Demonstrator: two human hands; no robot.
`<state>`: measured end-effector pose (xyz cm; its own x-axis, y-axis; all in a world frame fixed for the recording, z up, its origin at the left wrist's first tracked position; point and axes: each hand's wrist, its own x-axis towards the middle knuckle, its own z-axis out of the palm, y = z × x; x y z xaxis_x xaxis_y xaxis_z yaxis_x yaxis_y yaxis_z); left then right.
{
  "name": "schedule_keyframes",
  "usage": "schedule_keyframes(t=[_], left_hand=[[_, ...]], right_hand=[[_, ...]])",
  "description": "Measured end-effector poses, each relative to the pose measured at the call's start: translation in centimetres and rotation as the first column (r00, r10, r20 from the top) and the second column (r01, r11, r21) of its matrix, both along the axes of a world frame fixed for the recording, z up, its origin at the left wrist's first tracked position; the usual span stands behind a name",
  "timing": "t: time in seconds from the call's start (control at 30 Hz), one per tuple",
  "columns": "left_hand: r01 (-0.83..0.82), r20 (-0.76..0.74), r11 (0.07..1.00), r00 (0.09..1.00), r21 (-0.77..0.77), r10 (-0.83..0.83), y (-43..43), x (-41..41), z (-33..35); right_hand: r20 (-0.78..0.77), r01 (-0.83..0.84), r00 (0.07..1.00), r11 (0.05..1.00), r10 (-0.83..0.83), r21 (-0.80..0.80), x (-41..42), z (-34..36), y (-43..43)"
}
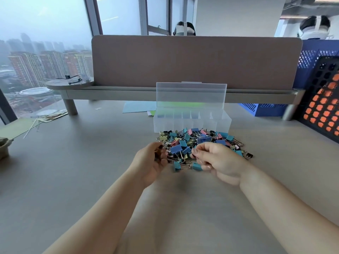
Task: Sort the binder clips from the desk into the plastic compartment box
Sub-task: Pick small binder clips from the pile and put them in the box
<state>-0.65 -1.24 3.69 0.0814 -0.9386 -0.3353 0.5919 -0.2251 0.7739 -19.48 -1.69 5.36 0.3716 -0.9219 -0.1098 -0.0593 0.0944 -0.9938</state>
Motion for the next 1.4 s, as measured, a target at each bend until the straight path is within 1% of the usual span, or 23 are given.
schedule_keyframes(t=[0.07,0.1,0.17,0.27,0.3,0.33,0.37,0.4,0.43,0.47,0.5,0.53,0.57,0.6,0.63,0.67,0.77,0.87,1.07,1.13,1.23,1.3,1.4], left_hand=[[0.015,-0.121,0.999,0.993,0.033,-0.011,-0.1,0.5,-0.2],[0.02,-0.139,0.999,0.99,0.025,-0.017,-0.1,0.7,-0.3],[0.013,-0.114,1.0,0.993,-0.005,-0.013,-0.1,1.0,-0.4],[-0.01,-0.009,0.998,1.0,-0.054,0.009,-0.4,1.3,-0.4],[-0.017,0.069,0.997,0.997,-0.071,0.022,-0.6,1.2,-0.4],[-0.024,0.209,0.995,0.977,-0.098,0.044,-0.6,1.1,-0.4],[-0.026,0.404,0.99,0.911,-0.14,0.081,-0.7,1.1,-0.7],[-0.011,0.603,0.98,0.787,-0.197,0.131,-0.8,1.0,-1.0],[0.025,0.766,0.966,0.615,-0.255,0.187,-0.8,1.0,-1.4],[0.076,0.87,0.955,0.438,-0.288,0.228,-0.8,1.1,-1.6],[0.121,0.933,0.954,0.273,-0.275,0.235,-0.7,1.1,-1.7],[0.159,0.969,0.961,0.132,-0.227,0.207,-0.5,1.2,-1.8],[0.184,0.985,0.968,0.019,-0.173,0.172,-0.4,1.2,-1.8],[0.205,0.987,0.97,-0.065,-0.129,0.145,-0.3,1.3,-1.8],[0.222,0.985,0.97,-0.114,-0.101,0.128,-0.2,1.3,-1.7],[0.235,0.983,0.968,-0.135,-0.09,0.125,-0.2,1.3,-1.7],[0.265,0.982,0.959,-0.13,-0.098,0.137,-0.3,1.5,-1.8],[0.266,0.985,0.953,-0.053,-0.145,0.165,-0.5,1.9,-2.1],[0.171,0.966,0.951,0.063,-0.259,0.252,-1.2,2.5,-2.9],[0.137,0.956,0.95,0.121,-0.281,0.266,-1.7,2.7,-3.2],[0.1,0.942,0.95,0.194,-0.296,0.273,-1.9,2.9,-3.3],[0.078,0.943,0.954,0.194,-0.29,0.271,-1.8,2.9,-3.1],[0.012,0.963,0.972,0.138,-0.235,0.231,-1.6,2.7,-2.7]], right_hand=[[0.205,0.04,0.976,0.987,-0.072,0.157,0.9,0.3,-0.9],[0.26,0.06,0.959,0.977,-0.114,0.207,1.3,0.1,-1.4],[0.324,0.081,0.931,0.961,-0.167,0.263,1.7,-0.2,-2.0],[0.344,0.074,0.922,0.954,-0.176,0.291,1.7,-0.4,-2.4],[0.32,0.083,0.932,0.959,-0.171,0.272,1.6,-0.4,-2.4],[0.247,0.111,0.955,0.972,-0.162,0.207,1.6,-0.5,-2.5],[0.093,0.146,0.984,0.986,-0.153,0.079,1.5,-0.6,-2.5],[-0.122,0.149,0.98,0.984,-0.16,-0.095,1.4,-0.8,-2.5],[-0.335,0.106,0.922,0.958,-0.196,-0.267,1.4,-0.9,-2.4],[-0.496,0.033,0.833,0.918,-0.244,-0.396,1.3,-1.1,-2.5],[-0.59,-0.038,0.757,0.882,-0.282,-0.47,1.3,-1.3,-2.5],[-0.642,-0.087,0.702,0.858,-0.307,-0.506,1.2,-1.3,-2.5],[-0.677,-0.121,0.663,0.846,-0.32,-0.519,1.3,-1.3,-2.4],[-0.704,-0.146,0.631,0.84,-0.327,-0.522,1.3,-1.3,-2.2],[-0.724,-0.167,0.603,0.834,-0.335,-0.525,1.4,-1.3,-2.1],[-0.743,-0.186,0.576,0.83,-0.342,-0.526,1.5,-1.3,-2.0],[-0.779,-0.214,0.516,0.827,-0.355,-0.52,1.8,-1.1,-1.7],[-0.807,-0.233,0.49,0.842,-0.33,-0.486,1.9,-1.2,-1.7],[-0.803,-0.23,0.509,0.851,-0.31,-0.473,1.9,-1.3,-1.8],[-0.796,-0.234,0.524,0.848,-0.302,-0.476,2.0,-1.5,-1.9],[-0.791,-0.235,0.514,0.833,-0.33,-0.5,2.3,-1.7,-1.7],[-0.781,-0.222,0.513,0.824,-0.357,-0.522,2.4,-1.8,-1.7],[-0.773,-0.216,0.515,0.817,-0.37,-0.535,2.5,-1.8,-1.5]])
